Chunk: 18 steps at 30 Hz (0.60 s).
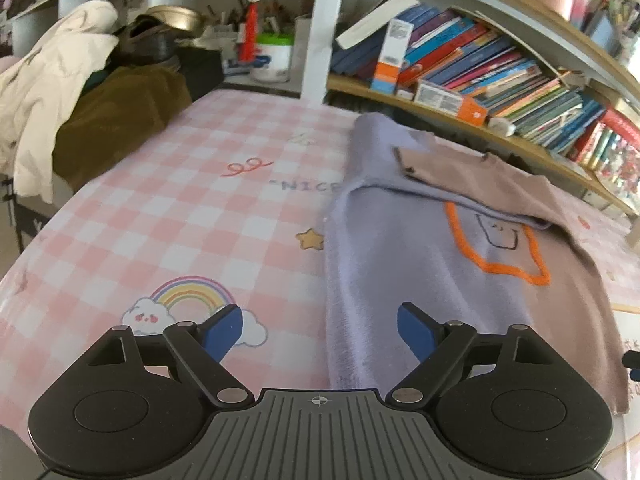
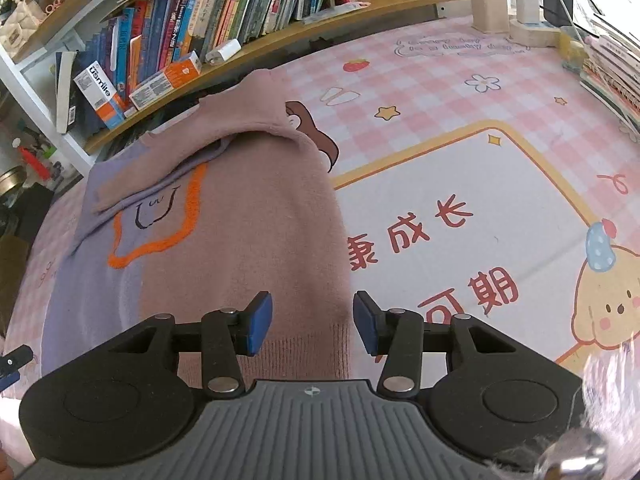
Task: Fold clothes
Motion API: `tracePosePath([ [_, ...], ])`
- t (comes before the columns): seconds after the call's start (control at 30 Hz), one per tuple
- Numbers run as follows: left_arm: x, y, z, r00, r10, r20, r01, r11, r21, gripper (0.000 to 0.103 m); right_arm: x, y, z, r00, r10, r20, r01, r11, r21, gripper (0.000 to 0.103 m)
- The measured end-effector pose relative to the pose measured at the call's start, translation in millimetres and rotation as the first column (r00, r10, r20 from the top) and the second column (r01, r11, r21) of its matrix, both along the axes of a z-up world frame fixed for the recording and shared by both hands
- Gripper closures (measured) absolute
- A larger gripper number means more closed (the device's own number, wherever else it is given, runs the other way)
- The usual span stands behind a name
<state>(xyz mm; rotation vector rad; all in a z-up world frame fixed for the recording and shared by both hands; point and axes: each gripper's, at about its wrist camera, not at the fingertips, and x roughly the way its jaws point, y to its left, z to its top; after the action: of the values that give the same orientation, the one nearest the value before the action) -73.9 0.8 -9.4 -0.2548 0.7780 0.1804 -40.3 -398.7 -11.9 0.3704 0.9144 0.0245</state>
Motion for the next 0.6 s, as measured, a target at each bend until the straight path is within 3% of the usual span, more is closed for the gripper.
tracePosePath([
  [0.6, -1.6, 7.3, -8.2, 1.0, 0.008, -0.018, -0.009, 0.998, -0.057, 0.017, -2.1, -3.2, -6.6, 0.999, -0.011, -0.039, 0.011, 1.0, 0.004, 0.06],
])
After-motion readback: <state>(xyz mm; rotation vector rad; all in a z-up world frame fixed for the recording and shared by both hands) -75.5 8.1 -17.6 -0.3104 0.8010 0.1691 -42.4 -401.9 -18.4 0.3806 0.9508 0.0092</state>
